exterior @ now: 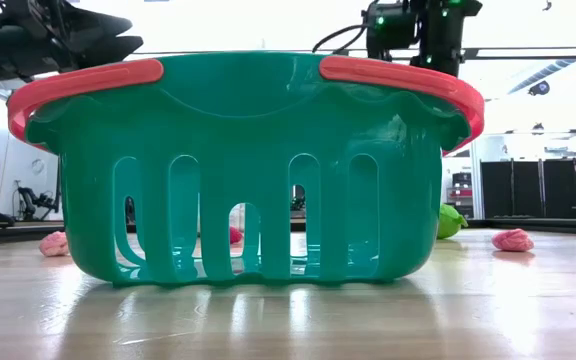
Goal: Pick and placing Produce into tupperware
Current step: Put the green guava into the blue bin
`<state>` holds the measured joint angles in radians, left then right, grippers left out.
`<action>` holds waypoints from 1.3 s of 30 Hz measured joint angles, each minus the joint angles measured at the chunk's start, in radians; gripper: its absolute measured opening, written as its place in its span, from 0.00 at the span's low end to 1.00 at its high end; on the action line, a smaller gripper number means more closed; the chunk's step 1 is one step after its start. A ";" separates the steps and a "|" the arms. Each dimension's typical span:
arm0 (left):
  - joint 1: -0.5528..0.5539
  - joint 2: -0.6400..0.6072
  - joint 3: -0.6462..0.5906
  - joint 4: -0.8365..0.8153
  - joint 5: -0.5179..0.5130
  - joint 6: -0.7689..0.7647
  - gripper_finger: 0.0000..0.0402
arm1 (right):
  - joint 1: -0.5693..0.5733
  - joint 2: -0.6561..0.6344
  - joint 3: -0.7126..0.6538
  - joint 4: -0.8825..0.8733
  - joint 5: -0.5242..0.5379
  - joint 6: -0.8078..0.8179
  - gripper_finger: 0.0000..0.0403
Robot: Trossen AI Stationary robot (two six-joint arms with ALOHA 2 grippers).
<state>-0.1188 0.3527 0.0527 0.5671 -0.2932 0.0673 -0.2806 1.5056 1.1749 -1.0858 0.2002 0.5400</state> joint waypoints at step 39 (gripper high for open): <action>0.000 0.001 -0.011 -0.001 0.000 -0.004 0.43 | 0.002 0.016 -0.349 0.464 -0.077 0.054 0.92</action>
<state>-0.1189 0.3535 0.0414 0.5663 -0.2932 0.0628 -0.2790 1.5215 0.8264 -0.6221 0.1230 0.5941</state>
